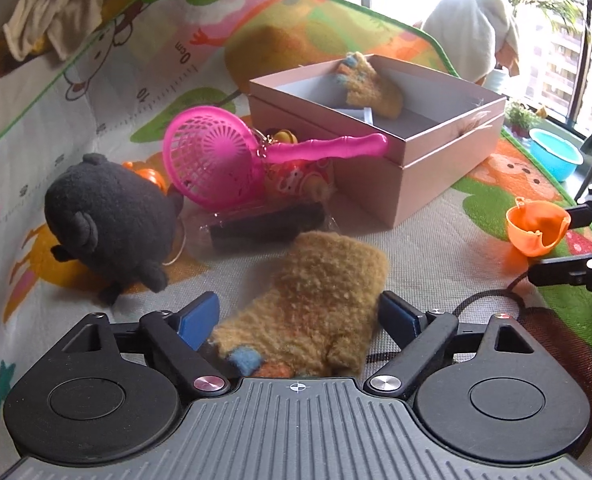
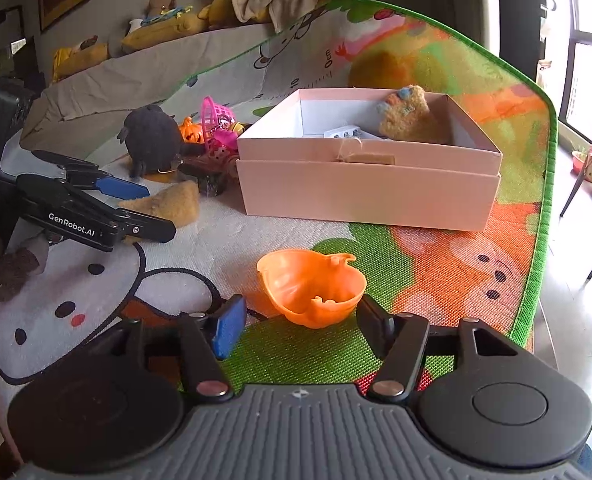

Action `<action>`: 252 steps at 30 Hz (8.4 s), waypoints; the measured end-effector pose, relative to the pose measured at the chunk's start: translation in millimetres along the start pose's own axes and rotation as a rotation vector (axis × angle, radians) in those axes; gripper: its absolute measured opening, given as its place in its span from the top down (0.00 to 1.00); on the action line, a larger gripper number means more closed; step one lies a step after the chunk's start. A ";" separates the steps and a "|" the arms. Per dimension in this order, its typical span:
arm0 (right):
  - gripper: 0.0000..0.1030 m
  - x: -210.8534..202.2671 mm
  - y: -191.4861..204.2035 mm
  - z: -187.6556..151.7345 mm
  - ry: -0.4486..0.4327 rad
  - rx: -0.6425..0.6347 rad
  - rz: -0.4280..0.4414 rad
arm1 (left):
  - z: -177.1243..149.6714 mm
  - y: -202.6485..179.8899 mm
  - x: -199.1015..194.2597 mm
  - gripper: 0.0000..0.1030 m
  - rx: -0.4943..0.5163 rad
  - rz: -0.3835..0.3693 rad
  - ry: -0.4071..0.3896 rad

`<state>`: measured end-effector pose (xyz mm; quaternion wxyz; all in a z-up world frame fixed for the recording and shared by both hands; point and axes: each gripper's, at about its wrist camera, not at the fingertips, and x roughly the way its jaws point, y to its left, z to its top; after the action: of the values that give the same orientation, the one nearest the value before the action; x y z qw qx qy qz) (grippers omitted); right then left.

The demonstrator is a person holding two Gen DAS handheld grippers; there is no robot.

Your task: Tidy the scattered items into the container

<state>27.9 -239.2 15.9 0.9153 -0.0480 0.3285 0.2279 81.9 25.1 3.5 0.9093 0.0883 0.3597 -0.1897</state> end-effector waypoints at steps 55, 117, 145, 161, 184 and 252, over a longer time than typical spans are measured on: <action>0.45 -23.1 -22.7 -8.1 0.025 -0.054 -0.064 | -20.4 -91.4 -26.1 0.40 0.087 -0.111 -0.035; 0.34 48.0 -120.4 170.3 -0.167 0.115 -0.114 | 127.4 -56.4 19.2 0.07 0.167 0.029 -0.345; 0.55 117.0 141.5 129.7 -0.077 -0.608 -0.188 | -44.3 18.1 -80.4 0.00 -0.381 0.228 -0.287; 1.00 -1.9 111.3 135.6 -0.169 -0.500 0.063 | -56.8 43.3 -98.4 0.00 -0.466 0.263 -0.311; 0.88 75.0 152.5 102.5 0.010 -0.653 0.035 | -58.6 47.6 -99.3 0.00 -0.502 0.257 -0.302; 0.00 9.1 62.0 26.1 0.005 -0.199 0.138 | -40.7 26.7 -75.4 0.00 -0.280 0.461 -0.084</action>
<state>21.4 -174.2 34.4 0.8875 -0.1163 0.3089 0.3215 17.1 82.7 26.5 0.9459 0.0334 0.3150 0.0702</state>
